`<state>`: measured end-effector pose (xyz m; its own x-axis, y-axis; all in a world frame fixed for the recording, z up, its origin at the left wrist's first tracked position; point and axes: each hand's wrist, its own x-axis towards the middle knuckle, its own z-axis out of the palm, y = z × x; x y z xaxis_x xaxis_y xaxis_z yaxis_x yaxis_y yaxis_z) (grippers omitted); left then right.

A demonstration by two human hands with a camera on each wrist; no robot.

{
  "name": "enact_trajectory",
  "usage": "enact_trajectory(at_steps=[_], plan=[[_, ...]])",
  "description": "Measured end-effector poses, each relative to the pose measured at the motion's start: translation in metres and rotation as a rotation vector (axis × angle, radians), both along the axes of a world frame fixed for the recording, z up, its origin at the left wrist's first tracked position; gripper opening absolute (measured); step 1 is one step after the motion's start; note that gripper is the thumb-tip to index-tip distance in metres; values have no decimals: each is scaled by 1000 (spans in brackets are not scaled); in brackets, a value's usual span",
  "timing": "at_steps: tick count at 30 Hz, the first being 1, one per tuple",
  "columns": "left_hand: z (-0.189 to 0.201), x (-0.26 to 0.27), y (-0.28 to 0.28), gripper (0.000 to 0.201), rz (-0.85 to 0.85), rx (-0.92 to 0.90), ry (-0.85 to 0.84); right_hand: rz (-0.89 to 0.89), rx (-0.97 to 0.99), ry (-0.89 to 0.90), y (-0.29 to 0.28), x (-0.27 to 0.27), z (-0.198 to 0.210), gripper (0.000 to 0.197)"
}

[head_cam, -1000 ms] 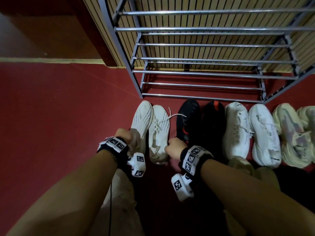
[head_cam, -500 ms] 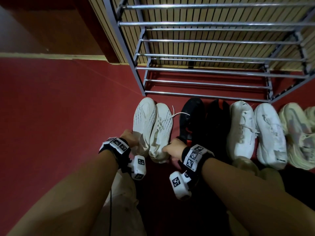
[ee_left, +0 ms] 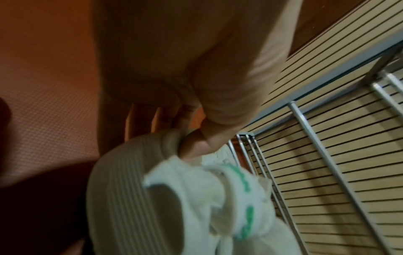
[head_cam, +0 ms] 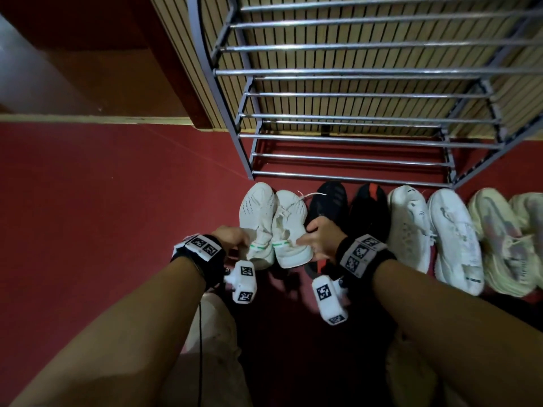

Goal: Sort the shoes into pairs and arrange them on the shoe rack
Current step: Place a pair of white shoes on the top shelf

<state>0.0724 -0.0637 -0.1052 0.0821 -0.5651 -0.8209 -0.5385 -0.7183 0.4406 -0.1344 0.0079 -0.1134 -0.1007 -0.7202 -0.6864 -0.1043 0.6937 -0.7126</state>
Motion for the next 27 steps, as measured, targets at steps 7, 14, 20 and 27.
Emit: enact_trajectory(at_steps=[7,14,20,27], plan=[[68,-26,-3,32,-242,-24,59,170,-98,238,5,-53,64,32],[175,-59,5,14,-369,-65,202,58,-138,289,18,-105,164,28],[245,-85,6,25,-445,-185,266,17,-265,425,32,-141,241,29],[291,-100,1,36,-424,-197,323,44,-256,514,44,-159,309,28]])
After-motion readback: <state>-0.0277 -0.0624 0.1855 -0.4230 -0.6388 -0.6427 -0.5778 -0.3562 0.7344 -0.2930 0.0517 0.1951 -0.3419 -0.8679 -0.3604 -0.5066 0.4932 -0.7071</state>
